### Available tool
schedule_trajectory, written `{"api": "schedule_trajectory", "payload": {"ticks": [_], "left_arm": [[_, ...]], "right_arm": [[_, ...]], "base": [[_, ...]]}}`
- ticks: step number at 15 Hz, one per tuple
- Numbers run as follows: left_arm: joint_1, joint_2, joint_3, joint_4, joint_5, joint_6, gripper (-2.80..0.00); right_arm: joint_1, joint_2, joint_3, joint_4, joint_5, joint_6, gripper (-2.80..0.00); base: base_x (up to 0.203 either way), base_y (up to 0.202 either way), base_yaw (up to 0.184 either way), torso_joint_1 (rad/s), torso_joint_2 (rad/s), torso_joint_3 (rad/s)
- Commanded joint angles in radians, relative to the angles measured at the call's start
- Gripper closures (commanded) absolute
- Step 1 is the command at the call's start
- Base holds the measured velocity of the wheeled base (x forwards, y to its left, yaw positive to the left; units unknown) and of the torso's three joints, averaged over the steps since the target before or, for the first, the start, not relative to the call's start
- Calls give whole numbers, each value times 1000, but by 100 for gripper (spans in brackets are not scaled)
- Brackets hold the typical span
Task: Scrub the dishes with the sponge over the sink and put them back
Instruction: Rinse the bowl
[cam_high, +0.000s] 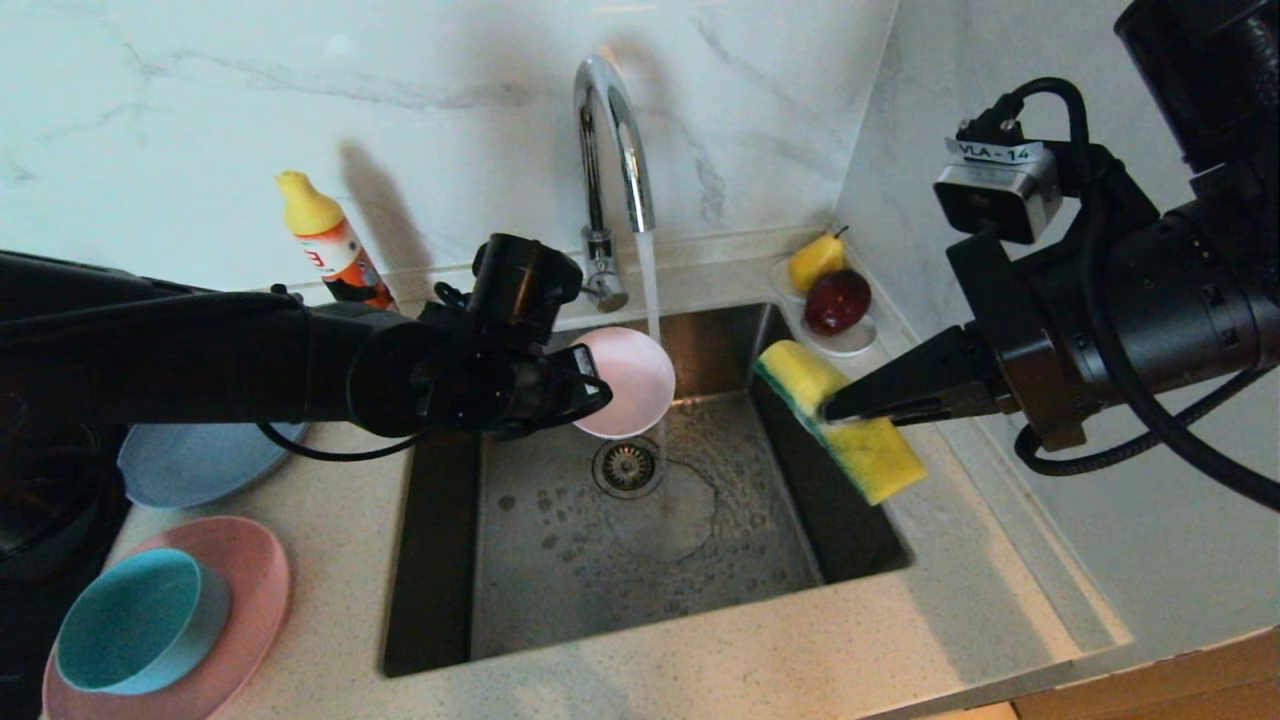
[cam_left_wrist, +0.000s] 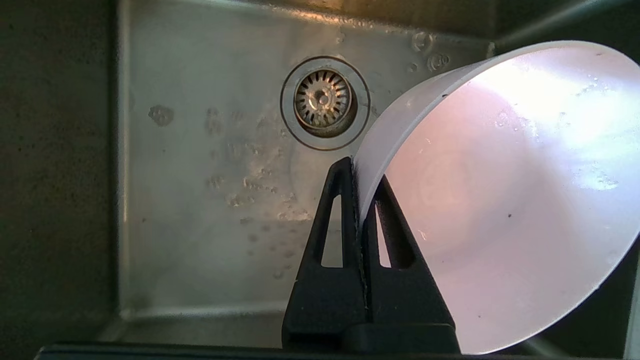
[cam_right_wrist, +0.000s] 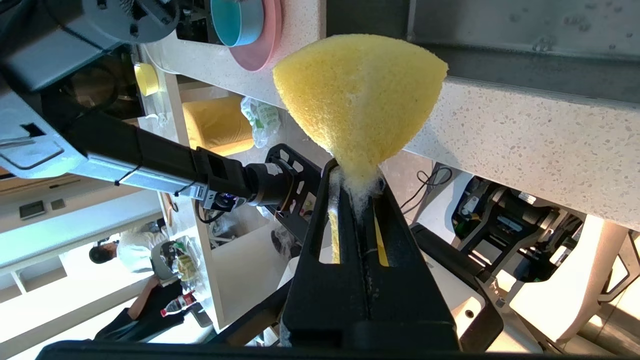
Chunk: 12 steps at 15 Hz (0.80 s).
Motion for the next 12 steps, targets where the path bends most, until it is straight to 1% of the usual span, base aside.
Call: {"api": "schedule_trajectory", "payload": {"ticks": [1,6,12], "left_arm": [[5,24,-16,-2,2,-5,0],[5,94,-97,-6,1,-5,0],[2,106,-99,1,1,-4,0]], "right_arm": [[0,5,3,4,3,3,0],[0,5,14,3,3,3,0],[-2,2,13,3,3,2,0]], "base": [[0,0,0,0,0,0],[0,0,0,0,0,0],[0,0,0,0,0,0]]}}
